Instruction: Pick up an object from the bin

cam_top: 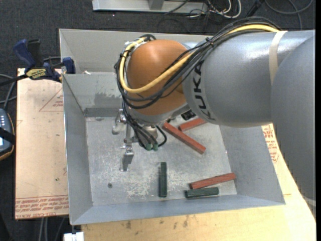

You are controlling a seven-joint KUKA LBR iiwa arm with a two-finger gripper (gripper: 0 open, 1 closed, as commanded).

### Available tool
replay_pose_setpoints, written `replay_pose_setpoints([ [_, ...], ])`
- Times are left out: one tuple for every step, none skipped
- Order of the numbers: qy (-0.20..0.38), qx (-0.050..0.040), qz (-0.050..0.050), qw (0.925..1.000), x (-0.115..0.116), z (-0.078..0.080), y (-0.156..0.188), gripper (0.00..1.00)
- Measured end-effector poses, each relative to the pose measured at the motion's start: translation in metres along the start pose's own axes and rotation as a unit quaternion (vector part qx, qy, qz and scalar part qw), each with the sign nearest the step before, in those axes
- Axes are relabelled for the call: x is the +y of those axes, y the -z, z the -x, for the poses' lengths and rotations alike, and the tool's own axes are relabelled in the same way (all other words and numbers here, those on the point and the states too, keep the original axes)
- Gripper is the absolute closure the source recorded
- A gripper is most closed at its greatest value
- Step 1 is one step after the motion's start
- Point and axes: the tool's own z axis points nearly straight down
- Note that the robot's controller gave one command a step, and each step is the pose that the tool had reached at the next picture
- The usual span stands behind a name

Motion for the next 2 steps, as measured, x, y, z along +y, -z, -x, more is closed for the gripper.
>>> replay_pose_setpoints([
  [0.044,0.001,-0.001,0.999,-0.007,-0.008,-0.053,0.0],
  [0.086,0.0054,0.0,0.9963,-0.056,-0.026,-0.067,0.0],
])
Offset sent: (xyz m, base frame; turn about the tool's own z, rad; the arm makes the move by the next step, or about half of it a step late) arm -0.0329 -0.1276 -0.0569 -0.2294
